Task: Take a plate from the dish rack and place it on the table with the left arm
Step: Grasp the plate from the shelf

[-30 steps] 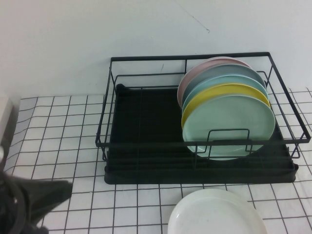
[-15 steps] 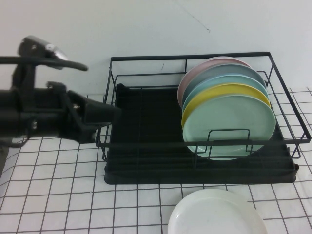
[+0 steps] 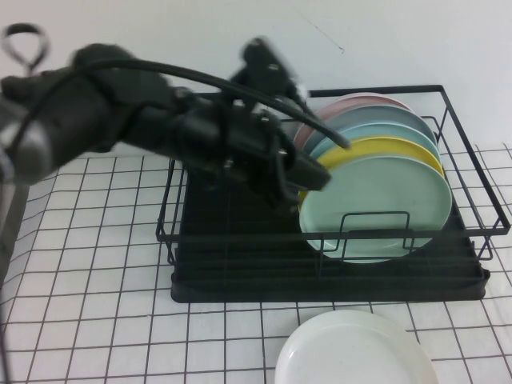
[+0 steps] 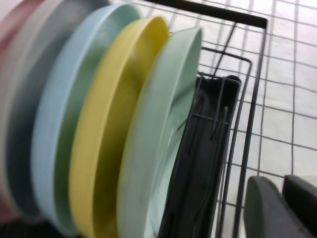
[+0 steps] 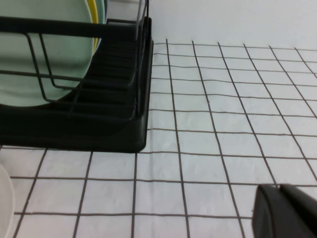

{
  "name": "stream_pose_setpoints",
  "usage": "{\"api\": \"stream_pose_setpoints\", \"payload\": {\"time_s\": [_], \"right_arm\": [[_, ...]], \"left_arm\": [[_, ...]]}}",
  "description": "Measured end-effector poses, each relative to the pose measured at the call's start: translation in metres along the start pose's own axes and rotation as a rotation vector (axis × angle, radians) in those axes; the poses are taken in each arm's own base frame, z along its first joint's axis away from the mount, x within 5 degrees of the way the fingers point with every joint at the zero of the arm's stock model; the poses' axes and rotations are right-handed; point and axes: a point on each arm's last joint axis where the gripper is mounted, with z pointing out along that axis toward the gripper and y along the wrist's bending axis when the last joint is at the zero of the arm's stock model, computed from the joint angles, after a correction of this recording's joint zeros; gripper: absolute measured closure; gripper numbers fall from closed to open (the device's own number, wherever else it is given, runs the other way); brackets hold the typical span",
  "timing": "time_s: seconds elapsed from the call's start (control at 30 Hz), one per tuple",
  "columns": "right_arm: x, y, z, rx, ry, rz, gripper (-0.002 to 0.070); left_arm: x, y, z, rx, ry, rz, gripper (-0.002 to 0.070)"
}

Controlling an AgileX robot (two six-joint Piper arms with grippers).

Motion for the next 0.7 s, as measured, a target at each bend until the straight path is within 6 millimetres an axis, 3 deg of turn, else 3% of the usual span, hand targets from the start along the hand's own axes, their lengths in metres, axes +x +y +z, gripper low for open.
{"api": "stream_pose_setpoints", "payload": {"time_s": [0.23, 0.3, 0.7], "right_arm": [[0.000, 0.000, 0.000, 0.000, 0.000, 0.000, 0.0678], [0.000, 0.000, 0.000, 0.000, 0.000, 0.000, 0.0678], [0.000, 0.000, 0.000, 0.000, 0.000, 0.000, 0.0678]], "left_arm": [[-0.008, 0.017, 0.039, 0.048, 0.038, 0.086, 0.0377], [-0.008, 0.021, 0.045, 0.051, 0.042, 0.101, 0.0335], [-0.003, 0.028, 0.056, 0.037, 0.047, 0.172, 0.0333]]}}
